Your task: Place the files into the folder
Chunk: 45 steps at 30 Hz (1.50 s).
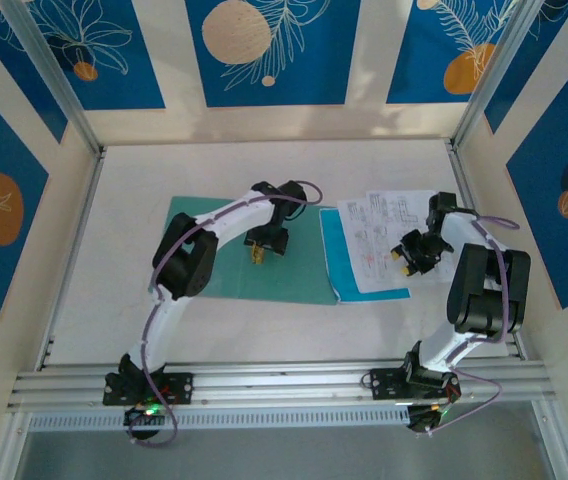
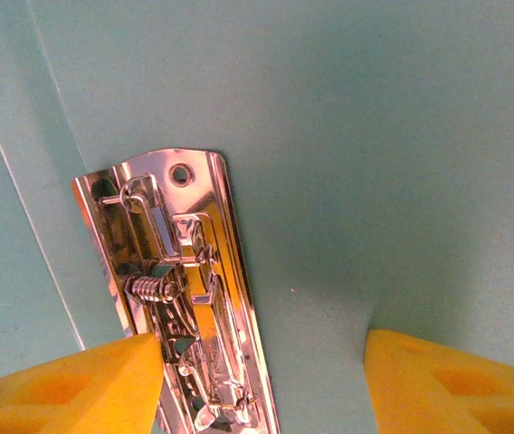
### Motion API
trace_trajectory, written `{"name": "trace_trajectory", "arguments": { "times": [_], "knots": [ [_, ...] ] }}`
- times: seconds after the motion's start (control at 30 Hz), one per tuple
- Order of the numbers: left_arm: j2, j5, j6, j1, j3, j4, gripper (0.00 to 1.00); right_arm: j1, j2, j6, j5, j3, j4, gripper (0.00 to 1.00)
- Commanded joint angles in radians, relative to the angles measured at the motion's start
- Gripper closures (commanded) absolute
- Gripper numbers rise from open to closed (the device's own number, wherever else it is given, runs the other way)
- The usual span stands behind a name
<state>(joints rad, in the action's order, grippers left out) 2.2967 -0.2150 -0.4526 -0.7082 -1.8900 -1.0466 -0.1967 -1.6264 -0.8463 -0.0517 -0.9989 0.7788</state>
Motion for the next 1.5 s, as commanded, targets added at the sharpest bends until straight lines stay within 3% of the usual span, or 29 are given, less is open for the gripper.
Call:
{"name": "trace_trajectory", "arguments": {
  "times": [0.0, 0.4, 0.6, 0.9, 1.13, 1.47],
  "knots": [
    [0.074, 0.022, 0.017, -0.032, -0.011, -0.042, 0.41, 0.012, 0.003, -0.011, -0.008, 0.019, 0.024, 0.66],
    [0.090, 0.188, -0.156, -0.068, -0.098, 0.018, 0.42, 0.035, -0.055, -0.009, -0.008, 0.013, 0.030, 0.66],
    [0.144, 0.220, -0.159, -0.097, -0.216, -0.002, 0.42, 0.033, -0.032, -0.008, -0.001, 0.001, 0.032, 0.66],
    [0.171, 0.284, -0.211, -0.109, -0.269, 0.025, 0.44, -0.081, -0.027, 0.003, 0.015, -0.081, 0.032, 0.66],
    [0.170, 0.304, -0.316, -0.104, -0.253, 0.070, 0.45, -0.128, -0.120, 0.004, 0.038, -0.129, 0.055, 0.66],
    [0.071, 0.353, -0.535, -0.023, -0.046, 0.298, 0.48, -0.002, -0.186, -0.005, 0.049, -0.112, 0.117, 0.67]
  ]
}}
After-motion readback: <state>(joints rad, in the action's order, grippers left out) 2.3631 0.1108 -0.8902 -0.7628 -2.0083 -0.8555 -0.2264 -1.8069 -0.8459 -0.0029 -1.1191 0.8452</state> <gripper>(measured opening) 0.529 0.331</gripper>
